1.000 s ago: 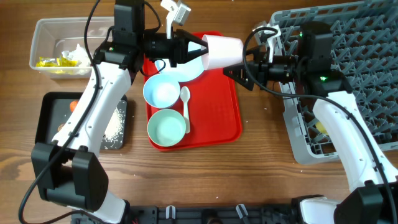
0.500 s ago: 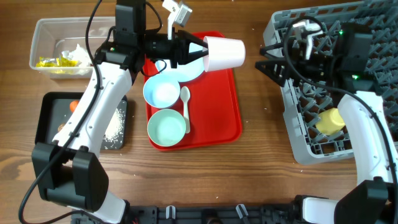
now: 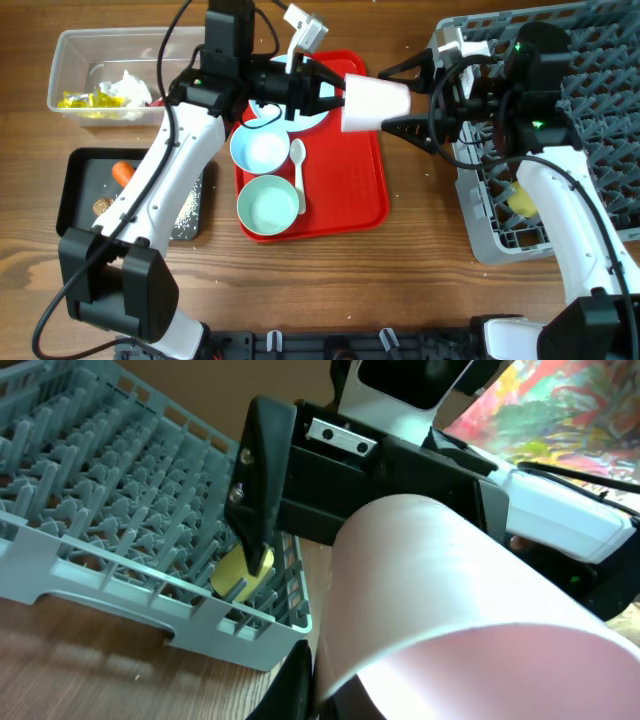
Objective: Sort waste into correct bins and load items into the dishwasher rack
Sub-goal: 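Hold the pink cup between both grippers and take it with the right gripper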
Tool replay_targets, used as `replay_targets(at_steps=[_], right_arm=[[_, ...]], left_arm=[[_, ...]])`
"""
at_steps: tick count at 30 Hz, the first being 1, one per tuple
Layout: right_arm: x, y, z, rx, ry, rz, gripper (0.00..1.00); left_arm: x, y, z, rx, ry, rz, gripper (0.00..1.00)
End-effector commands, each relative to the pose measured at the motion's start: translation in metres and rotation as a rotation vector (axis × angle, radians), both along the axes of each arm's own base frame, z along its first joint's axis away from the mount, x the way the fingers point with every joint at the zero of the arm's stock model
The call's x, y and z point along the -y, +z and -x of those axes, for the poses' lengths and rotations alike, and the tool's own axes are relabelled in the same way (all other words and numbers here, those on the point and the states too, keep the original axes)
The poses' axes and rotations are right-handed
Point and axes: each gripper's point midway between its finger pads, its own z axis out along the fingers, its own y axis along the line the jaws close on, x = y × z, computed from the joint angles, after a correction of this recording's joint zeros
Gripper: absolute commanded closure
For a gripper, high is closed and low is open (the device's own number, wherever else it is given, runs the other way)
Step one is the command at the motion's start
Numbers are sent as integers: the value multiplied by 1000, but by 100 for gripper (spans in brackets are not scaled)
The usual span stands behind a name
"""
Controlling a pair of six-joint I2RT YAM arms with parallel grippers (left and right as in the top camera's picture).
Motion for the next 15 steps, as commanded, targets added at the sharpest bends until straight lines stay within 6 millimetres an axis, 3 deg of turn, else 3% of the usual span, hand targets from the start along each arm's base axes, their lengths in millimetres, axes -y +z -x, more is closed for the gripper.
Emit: replay_targets(at_steps=[1,9,13,15], right_arm=[[-5,0,-1,-26,1,4,16],[-6,0,0,-26,5,3,47],[-5,0,0,-41,2,3,49],[-1,0,-3,-42,-10,2,50]], left_arm=[[3,6,6,12,-36,20,96],[3,4,3,15,-17,8,96],[3,4,3,14,-18,8,60],[3,4,3,10,-18,7,55]])
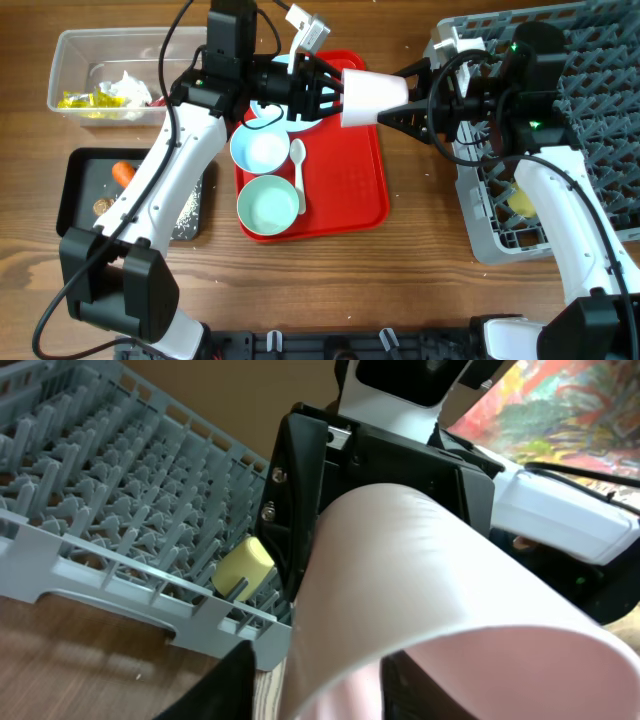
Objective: Sort waste into correct bins and load items into the dishwasher rack
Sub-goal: 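Hold the pink cup between both grippers and take it with the right gripper, then place the pink cup in the dish rack with the right gripper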
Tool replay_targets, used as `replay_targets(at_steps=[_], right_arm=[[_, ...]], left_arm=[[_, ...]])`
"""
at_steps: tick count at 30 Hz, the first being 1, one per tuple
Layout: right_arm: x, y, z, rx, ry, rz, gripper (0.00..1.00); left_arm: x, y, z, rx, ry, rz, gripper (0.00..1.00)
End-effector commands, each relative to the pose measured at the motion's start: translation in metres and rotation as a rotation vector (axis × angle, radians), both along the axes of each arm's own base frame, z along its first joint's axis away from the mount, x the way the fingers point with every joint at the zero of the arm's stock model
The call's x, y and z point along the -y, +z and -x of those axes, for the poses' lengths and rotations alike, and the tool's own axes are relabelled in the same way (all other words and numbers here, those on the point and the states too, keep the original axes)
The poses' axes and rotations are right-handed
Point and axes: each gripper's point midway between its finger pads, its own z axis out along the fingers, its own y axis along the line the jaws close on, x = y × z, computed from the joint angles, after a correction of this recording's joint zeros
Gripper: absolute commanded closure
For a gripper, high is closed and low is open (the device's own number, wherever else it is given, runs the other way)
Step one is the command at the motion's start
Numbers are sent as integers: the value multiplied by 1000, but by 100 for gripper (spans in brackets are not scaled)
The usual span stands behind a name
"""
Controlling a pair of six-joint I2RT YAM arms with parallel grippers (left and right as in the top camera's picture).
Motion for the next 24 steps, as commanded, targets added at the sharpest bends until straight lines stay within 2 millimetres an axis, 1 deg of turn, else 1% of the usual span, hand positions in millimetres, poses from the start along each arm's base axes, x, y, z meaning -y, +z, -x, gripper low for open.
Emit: replay_targets(at_steps=[1,5,6,10,11,13,14,15,17,18,19,20,21,22,24], right_arm=[[8,1,-6,-1,-25,0,50],[30,1,-15,-4,-77,-5,50],[40,2,-17,-4,-91,-11,50],[65,2,-25,-15,-157,-15,50],[74,-2,-33,-39,-214,-4,50],[91,-22,-55,-143,-381,48,49],[99,-38,-67,-209,-484,97,49],[110,-59,-78,-291,-608,168,49],[122,-80,-82,-399,-711,230,47],[127,-86,-82,-443,-749,249,48],[133,-91,-82,-494,-795,270,48],[138,-92,-82,-534,-838,296,49],[145,-89,-80,-559,-880,331,50],[158,-83,-78,-592,-960,397,50],[177,-73,-72,-622,-1069,497,49]], left_arm=[[1,5,4,5,-23,12,53],[1,4,4,-1,-22,10,52],[1,4,4,-1,-22,10,52],[-1,3,0,1,-5,5,51],[-4,1,-5,4,21,-6,52],[-11,-9,-23,1,122,-62,51],[-15,-21,-37,-10,205,-120,51],[-23,-41,-56,-26,341,-227,51],[-40,-73,-78,-70,526,-391,51],[-45,-84,-83,-78,577,-448,50],[-49,-94,-86,-82,613,-496,49],[-52,-108,-89,-87,653,-560,48],[-52,-120,-91,-91,671,-604,48],[-51,-136,-94,-96,687,-653,48],[-47,-161,-96,-114,689,-710,48]])
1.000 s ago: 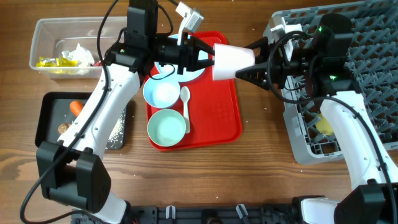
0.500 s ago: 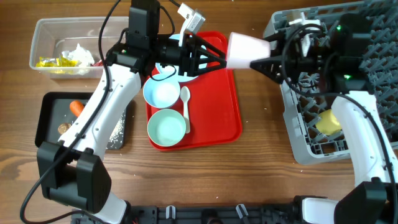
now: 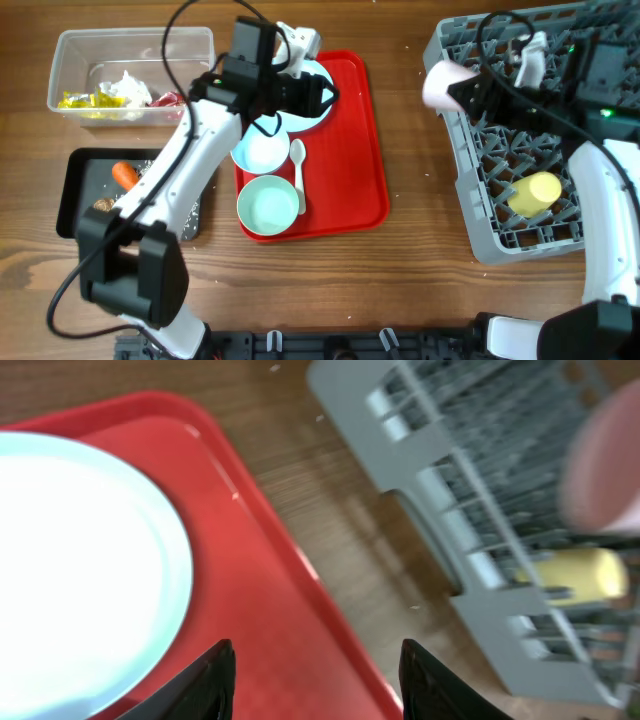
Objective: Sort waste into correct bins and load items into the dishwasher rack
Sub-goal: 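Place the pink cup in the dish rack with the right gripper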
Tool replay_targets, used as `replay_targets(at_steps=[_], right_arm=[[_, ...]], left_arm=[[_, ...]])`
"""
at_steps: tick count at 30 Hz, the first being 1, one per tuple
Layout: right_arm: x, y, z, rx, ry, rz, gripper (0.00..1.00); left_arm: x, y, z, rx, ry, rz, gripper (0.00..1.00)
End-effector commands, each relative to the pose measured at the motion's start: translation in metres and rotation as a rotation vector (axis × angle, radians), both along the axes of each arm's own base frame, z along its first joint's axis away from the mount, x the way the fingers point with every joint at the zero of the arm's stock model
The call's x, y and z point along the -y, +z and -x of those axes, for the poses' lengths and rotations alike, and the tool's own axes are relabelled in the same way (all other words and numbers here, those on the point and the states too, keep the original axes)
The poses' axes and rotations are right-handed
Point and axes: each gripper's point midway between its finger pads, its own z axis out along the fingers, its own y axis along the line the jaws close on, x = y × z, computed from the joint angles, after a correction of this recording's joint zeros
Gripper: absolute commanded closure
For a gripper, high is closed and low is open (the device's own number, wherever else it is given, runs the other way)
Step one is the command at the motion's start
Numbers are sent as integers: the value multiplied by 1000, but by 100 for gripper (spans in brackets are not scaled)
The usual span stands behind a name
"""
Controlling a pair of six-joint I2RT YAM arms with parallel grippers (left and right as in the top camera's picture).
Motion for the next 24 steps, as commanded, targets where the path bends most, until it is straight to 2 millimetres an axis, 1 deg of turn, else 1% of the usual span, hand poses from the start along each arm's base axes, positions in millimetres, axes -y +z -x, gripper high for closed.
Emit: replay_targets(at_steps=[1,2,3,4,5,6,8,9,10,11,12,14,15,17,20,23,24], right_arm=[[43,20,4,-49,-181,227,49],[53,22,9,-81,-226,275,49],[60,21,13,-108,-261,294,49],[70,20,19,-145,-314,321,49],[93,18,31,-203,-401,363,49],[108,17,38,-236,-452,384,49],[145,16,58,-301,-560,397,49],[161,15,67,-326,-607,390,49],[172,14,74,-343,-641,385,50],[189,12,84,-366,-694,374,50],[201,11,90,-382,-730,365,51],[218,4,100,-419,-782,351,51],[226,-4,105,-459,-801,347,51],[234,-21,111,-543,-812,355,51],[244,-44,115,-643,-824,379,51],[258,-59,124,-728,-878,432,51],[264,-66,128,-763,-889,443,51]], left_arm=[[-3,-47,-11,-50,52,-115,49],[-3,-57,-11,-70,51,-124,49],[-3,-62,-11,-80,50,-128,48],[-3,-66,-11,-88,49,-132,46],[-3,-73,-11,-102,48,-137,44],[-3,-74,-11,-106,48,-139,43],[-3,-78,-11,-113,48,-142,43],[-3,-79,-11,-115,48,-143,43],[-3,-80,-11,-116,47,-144,43],[-3,-81,-11,-118,49,-146,43],[-4,-82,-12,-115,54,-153,43],[-7,-83,-13,-112,63,-165,41],[-7,-83,-13,-113,63,-165,38],[-6,-83,-13,-112,63,-164,36],[-7,-83,-13,-113,63,-165,34],[-7,-84,-12,-116,63,-166,34],[-7,-84,-12,-116,63,-166,34]])
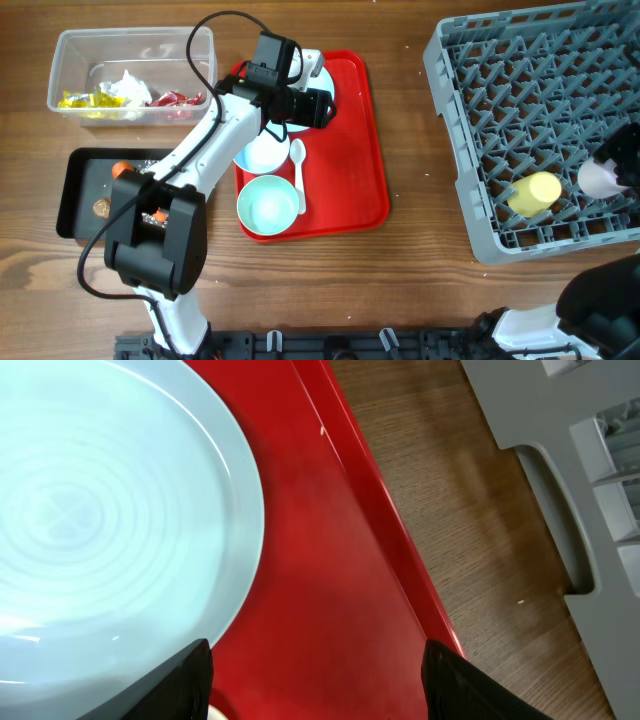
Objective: Sort waste into correct bins and load items into the dishwasher rack
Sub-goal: 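Place the pink cup in the dish rack with the right gripper, then reach the right gripper to the light-blue plate and grasp it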
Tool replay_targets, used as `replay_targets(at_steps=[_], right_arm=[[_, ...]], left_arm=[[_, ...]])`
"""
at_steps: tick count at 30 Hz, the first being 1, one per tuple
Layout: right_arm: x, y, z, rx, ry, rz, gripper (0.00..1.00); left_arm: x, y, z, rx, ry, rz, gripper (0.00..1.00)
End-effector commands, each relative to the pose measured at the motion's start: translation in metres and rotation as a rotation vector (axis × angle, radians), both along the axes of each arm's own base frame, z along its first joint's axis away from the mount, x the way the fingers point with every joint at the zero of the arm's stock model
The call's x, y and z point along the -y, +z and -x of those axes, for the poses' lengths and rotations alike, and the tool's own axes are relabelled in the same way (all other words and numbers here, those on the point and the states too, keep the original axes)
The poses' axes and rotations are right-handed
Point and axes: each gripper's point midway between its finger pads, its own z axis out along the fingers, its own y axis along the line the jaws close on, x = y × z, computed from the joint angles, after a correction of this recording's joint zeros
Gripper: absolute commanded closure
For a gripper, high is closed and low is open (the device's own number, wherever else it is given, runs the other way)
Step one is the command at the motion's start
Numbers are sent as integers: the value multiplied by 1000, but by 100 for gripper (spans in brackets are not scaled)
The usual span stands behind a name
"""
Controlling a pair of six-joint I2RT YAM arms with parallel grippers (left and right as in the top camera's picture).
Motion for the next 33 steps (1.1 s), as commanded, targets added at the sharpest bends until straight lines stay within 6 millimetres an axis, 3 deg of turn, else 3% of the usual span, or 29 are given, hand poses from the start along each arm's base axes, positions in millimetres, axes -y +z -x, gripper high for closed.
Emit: replay_targets(at_steps=[1,6,10,15,20,23,25,27,29,30,33], right_arm=[[22,-12,11,-82,-75,37,51],[30,-28,16,-107,-107,-8,51],[27,-29,0,-40,-57,-42,52],[26,-35,16,-83,-91,-79,52],[25,-58,27,-109,-116,-104,51],[26,-58,25,-100,-116,-103,0],[25,-56,22,-85,-113,-113,0],[26,-44,13,-40,-113,-108,0],[20,-15,-6,85,-84,-119,0],[9,10,-20,175,-34,-115,0],[-58,66,-56,365,251,-85,0]], left_arm=[[1,-4,-2,-3,0,-9,34],[-1,-4,-2,2,0,-21,33],[-2,-5,-3,4,4,-27,32],[-3,-6,-1,-7,4,-31,32],[-3,-7,1,-14,4,-34,32],[-3,-7,1,-13,4,-33,29],[-3,-7,1,-13,4,-33,29],[-3,-7,1,-14,4,-34,29],[-4,-8,1,-17,4,-35,29],[-4,-6,0,-10,5,-32,26],[-15,24,-8,32,34,-17,26]])
